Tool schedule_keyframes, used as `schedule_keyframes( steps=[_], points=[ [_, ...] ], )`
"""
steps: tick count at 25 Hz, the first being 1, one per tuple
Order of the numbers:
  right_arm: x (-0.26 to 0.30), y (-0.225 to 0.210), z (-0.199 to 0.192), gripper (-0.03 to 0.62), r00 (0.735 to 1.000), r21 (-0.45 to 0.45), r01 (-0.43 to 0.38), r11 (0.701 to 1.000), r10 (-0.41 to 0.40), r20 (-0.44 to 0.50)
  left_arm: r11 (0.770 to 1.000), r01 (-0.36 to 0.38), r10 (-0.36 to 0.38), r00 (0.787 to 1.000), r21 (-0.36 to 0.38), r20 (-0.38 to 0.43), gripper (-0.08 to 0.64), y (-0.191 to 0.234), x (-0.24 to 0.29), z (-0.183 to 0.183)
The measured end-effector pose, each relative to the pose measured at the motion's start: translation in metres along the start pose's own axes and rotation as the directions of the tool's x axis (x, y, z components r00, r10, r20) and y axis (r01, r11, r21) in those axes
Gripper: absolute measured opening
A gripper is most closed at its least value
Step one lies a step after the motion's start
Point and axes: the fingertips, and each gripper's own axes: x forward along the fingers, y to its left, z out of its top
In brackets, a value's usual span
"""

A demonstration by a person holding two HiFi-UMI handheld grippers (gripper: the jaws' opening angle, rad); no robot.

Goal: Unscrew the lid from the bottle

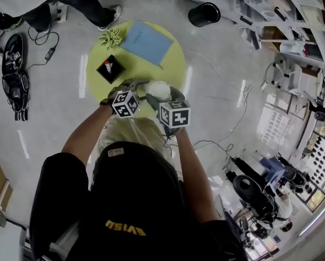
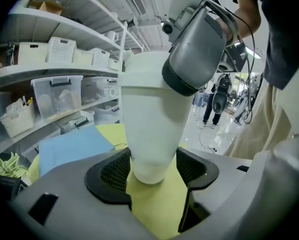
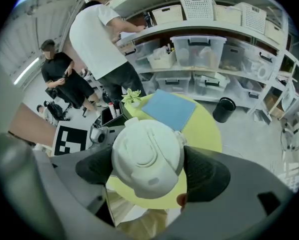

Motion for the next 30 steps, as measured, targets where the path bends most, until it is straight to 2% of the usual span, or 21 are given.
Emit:
schedule_keyframes(
  steps=[3, 5, 7, 9, 11, 12, 14, 19, 22, 25, 27, 30],
  points=[
    [-0.001, 0.005, -0.002, 0.426, 0.998, -0.141, -0.046, 0.989, 0.041, -0.043, 1.0, 0.011, -0.011, 1.0, 0.014, -0.004, 0.302, -0.002, -0.001, 0.0],
    [0.0, 0.007, -0.003, 0.426, 0.992, -0.265, -0.108, 0.958, 0.088, -0.088, 1.0, 0.018, -0.018, 1.0, 0.022, -0.005, 0.302, -0.001, 0.0, 0.0],
    [0.0, 0.011, -0.004, 0.426, 0.979, -0.398, -0.19, 0.898, 0.144, -0.143, 0.999, 0.021, -0.021, 1.0, 0.024, -0.006, 0.302, -0.001, -0.001, -0.001],
    [0.0, 0.014, -0.006, 0.426, 0.958, -0.518, -0.276, 0.81, 0.187, -0.218, 0.999, 0.023, -0.023, 1.0, 0.024, -0.005, 0.302, -0.001, 0.0, -0.001],
    [0.0, 0.015, -0.009, 0.426, 0.934, -0.599, -0.344, 0.723, 0.196, -0.3, 0.999, 0.022, -0.022, 1.0, 0.023, -0.002, 0.302, -0.001, 0.001, -0.001],
    [0.001, 0.015, -0.011, 0.426, 0.924, -0.623, -0.366, 0.691, 0.191, -0.331, 1.0, 0.021, -0.021, 1.0, 0.023, -0.001, 0.301, -0.001, 0.002, -0.003],
    [0.005, 0.015, -0.015, 0.426, 0.916, -0.649, -0.383, 0.657, 0.179, -0.359, 1.0, 0.019, -0.019, 1.0, 0.022, 0.003, 0.301, -0.001, 0.003, -0.007],
    [0.005, 0.016, -0.014, 0.428, 0.922, -0.65, -0.376, 0.661, 0.195, -0.335, 1.0, 0.017, -0.017, 1.0, 0.016, 0.01, 0.301, -0.001, 0.003, -0.008],
    [0.004, 0.016, -0.014, 0.428, 0.915, -0.662, -0.392, 0.639, 0.197, -0.351, 0.999, 0.032, -0.032, 0.999, 0.015, 0.003, 0.301, -0.001, 0.003, -0.007],
    [0.004, 0.016, -0.015, 0.428, 0.897, -0.687, -0.429, 0.586, 0.184, -0.402, 0.999, 0.045, -0.045, 0.999, 0.021, -0.01, 0.299, 0.0, 0.003, -0.008],
    [0.005, 0.017, -0.017, 0.428, 0.88, -0.704, -0.46, 0.541, 0.171, -0.444, 0.999, 0.044, -0.044, 0.999, 0.019, -0.018, 0.299, 0.0, 0.002, -0.01],
    [0.001, 0.016, -0.017, 0.43, 0.87, -0.739, -0.483, 0.47, 0.159, -0.467, 0.998, 0.055, -0.055, 0.998, 0.023, -0.014, 0.298, -0.002, 0.006, -0.005]
  ],
)
